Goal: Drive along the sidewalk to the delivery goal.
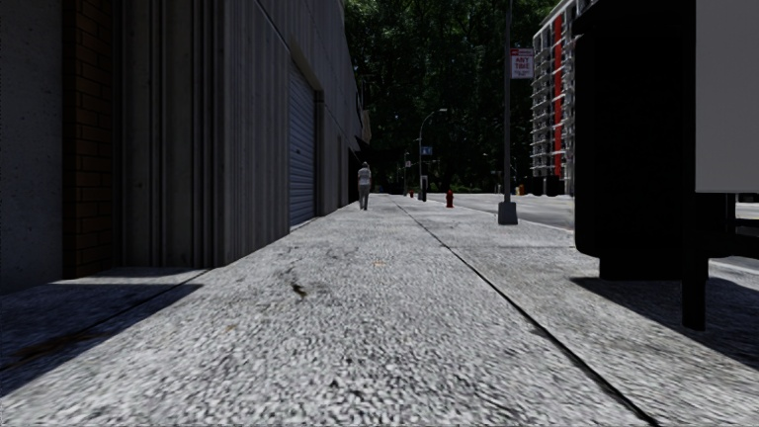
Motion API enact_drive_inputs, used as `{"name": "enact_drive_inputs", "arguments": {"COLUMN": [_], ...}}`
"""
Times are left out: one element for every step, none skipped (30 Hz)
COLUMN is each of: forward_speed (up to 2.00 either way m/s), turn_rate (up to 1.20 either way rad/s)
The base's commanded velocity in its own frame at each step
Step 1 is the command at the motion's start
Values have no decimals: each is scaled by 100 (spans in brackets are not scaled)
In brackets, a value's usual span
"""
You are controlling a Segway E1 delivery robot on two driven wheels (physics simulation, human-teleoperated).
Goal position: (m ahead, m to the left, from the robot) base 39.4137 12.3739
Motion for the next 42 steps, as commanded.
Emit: {"name": "enact_drive_inputs", "arguments": {"forward_speed": [200, 200, 200, 200, 200, 200, 200, 200, 200, 200, 200, 200, 200, 200, 200, 200, 200, 200, 200, 200, 200, 200, 200, 200, 200, 200, 200, 200, 200, 200, 200, 200, 200, 200, 200, 200, 200, 200, 200, 200, 200, 200], "turn_rate": [0, 0, 0, 0, 0, 0, 0, 0, 0, 0, 0, 0, 0, 0, 0, 0, 0, 0, 0, 0, 0, 0, 0, 0, 0, 0, 0, 0, 0, 0, 0, 0, 0, 0, 0, 0, 0, 0, 0, 0, 0, 0]}}
